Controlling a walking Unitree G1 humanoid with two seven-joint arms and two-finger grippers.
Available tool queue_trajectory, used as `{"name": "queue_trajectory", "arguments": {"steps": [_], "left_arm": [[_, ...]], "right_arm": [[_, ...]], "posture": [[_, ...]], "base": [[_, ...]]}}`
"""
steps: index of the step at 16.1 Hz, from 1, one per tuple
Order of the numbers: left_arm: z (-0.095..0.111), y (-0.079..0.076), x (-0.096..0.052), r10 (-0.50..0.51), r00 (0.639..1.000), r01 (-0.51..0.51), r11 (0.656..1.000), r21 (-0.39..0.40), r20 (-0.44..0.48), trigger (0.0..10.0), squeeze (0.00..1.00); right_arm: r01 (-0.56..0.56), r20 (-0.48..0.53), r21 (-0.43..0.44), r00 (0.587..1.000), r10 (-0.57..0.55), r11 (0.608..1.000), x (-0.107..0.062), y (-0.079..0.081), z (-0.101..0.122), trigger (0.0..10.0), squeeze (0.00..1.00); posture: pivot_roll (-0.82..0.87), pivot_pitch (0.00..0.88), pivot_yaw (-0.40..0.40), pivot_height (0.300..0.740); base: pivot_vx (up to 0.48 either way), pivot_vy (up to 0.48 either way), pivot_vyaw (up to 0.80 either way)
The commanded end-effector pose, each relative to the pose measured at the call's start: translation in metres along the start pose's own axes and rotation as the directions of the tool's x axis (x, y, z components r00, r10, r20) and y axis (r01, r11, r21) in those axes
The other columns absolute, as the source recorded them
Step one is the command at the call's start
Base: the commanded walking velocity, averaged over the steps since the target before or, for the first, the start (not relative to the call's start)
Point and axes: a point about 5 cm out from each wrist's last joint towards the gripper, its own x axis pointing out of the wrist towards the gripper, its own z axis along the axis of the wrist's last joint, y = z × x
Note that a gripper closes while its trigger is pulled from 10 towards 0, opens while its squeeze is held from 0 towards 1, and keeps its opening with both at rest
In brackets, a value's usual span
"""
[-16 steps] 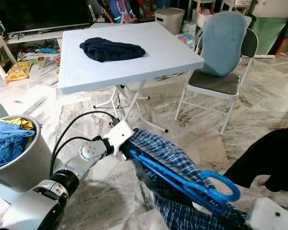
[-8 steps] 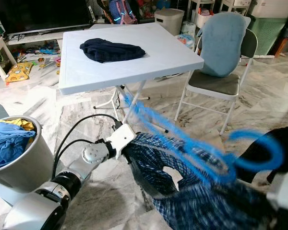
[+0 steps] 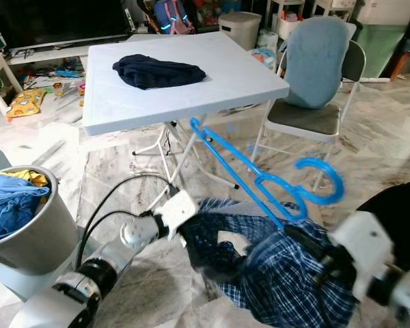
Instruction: Hang hanger
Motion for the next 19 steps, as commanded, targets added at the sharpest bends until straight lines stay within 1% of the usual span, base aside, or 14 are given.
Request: {"name": "queue_trajectory", "arguments": {"steps": [1, 2, 3, 5, 7, 9, 11, 12, 13, 14, 16, 17, 18, 19], "left_arm": [[-0.004, 0.004, -0.004, 0.014, 1.0, -0.014, 1.0, 0.015, -0.023, 2.9, 0.0], [-0.005, 0.005, -0.004, 0.023, 0.999, -0.024, 1.0, -0.007, -0.029, 10.0, 0.0], [-0.004, 0.004, -0.004, 0.006, 1.0, -0.007, 0.999, -0.044, -0.011, 10.0, 1.0], [-0.004, -0.002, -0.005, -0.053, 0.999, 0.054, 0.998, -0.042, 0.012, 10.0, 1.0], [-0.002, -0.008, -0.006, -0.108, 0.993, 0.109, 0.994, -0.026, 0.037, 10.0, 1.0], [0.003, -0.015, -0.006, -0.171, 0.981, 0.173, 0.985, -0.023, 0.098, 10.0, 1.0], [0.005, -0.018, -0.007, -0.196, 0.973, 0.199, 0.98, -0.02, 0.12, 10.0, 1.0], [0.005, -0.019, -0.007, -0.207, 0.97, 0.211, 0.977, -0.018, 0.127, 10.0, 1.0], [0.005, -0.021, -0.009, -0.234, 0.963, 0.238, 0.971, -0.015, 0.136, 10.0, 1.0], [0.004, -0.023, -0.011, -0.25, 0.96, 0.25, 0.968, 0.012, 0.13, 10.0, 1.0], [0.006, -0.022, -0.012, -0.25, 0.958, 0.248, 0.968, 0.031, 0.143, 10.0, 1.0], [0.011, -0.018, -0.013, -0.238, 0.954, 0.233, 0.971, 0.049, 0.183, 10.0, 1.0], [0.016, -0.015, -0.013, -0.23, 0.95, 0.223, 0.973, 0.055, 0.209, 10.0, 1.0], [0.02, -0.013, -0.014, -0.232, 0.945, 0.224, 0.973, 0.063, 0.231, 10.0, 1.0]], "right_arm": [[0.018, -0.002, -0.046, 1.0, -0.018, 0.999, 0.004, -0.003, 0.004, 10.0, 0.0], [0.002, -0.025, -0.073, 1.0, -0.004, 0.997, 0.009, -0.004, 0.001, 10.0, 0.0], [-0.019, -0.056, -0.103, 0.998, 0.013, 0.994, 0.015, -0.004, -0.004, 10.0, 0.0], [-0.039, -0.111, -0.158, 0.994, 0.022, 0.987, 0.025, -0.009, -0.013, 10.0, 0.0], [-0.044, -0.121, -0.17, 0.992, 0.023, 0.984, 0.031, -0.012, -0.015, 10.0, 0.0], [-0.046, -0.135, -0.209, 0.991, 0.018, 0.977, 0.043, -0.015, -0.019, 10.0, 0.0], [-0.008, -0.144, -0.263, 0.989, -0.031, 0.965, 0.05, -0.02, -0.023, 10.0, 0.0], [-0.006, -0.15, -0.266, 0.988, -0.035, 0.964, 0.053, -0.021, -0.025, 10.0, 0.0], [-0.018, -0.155, -0.265, 0.988, -0.024, 0.964, 0.056, -0.02, -0.028, 10.0, 0.0], [-0.019, -0.15, -0.263, 0.988, -0.022, 0.964, 0.059, -0.02, -0.03, 10.0, 0.0], [-0.019, -0.141, -0.236, 0.99, -0.015, 0.972, 0.064, -0.019, -0.034, 10.0, 0.0], [0.012, -0.131, -0.198, 0.991, -0.038, 0.98, 0.068, -0.02, -0.039, 10.0, 0.0], [-0.003, -0.119, -0.14, 0.993, -0.013, 0.99, 0.071, -0.019, -0.04, 10.0, 0.0], [-0.019, -0.117, -0.117, 0.993, 0.006, 0.993, 0.072, -0.018, -0.042, 10.0, 0.0]], "posture": [[-0.04, 0.0, 0.009, 0.74], [-0.04, 0.0, 0.006, 0.74], [-0.03, 0.0, 0.003, 0.74], [-0.03, 0.0, 0.001, 0.74], [-0.03, 0.0, 0.002, 0.74], [-0.02, 0.0, 0.0, 0.74], [-0.02, 0.0, -0.002, 0.74], [-0.02, 0.0, -0.006, 0.74], [-0.02, 0.0, -0.009, 0.74], [-0.02, 0.0, -0.009, 0.74], [-0.01, 0.0, -0.011, 0.74], [-0.01, 0.0, -0.011, 0.74], [-0.01, 0.0, -0.01, 0.74], [-0.01, 0.0, -0.011, 0.74]], "base": [[0.0, 0.0, 0.0], [0.0, 0.0, 0.0], [0.0, 0.0, 0.0], [0.0, 0.0, 0.0], [0.0, 0.0, 0.0], [0.0, 0.0, 0.0], [0.0, 0.0, 0.0], [0.0, 0.0, 0.0], [0.0, 0.0, 0.0], [0.0, 0.0, 0.0], [0.0, 0.0, 0.0], [0.0, 0.0, 0.0], [0.0, 0.0, 0.0], [0.0, 0.0, 0.0]]}}
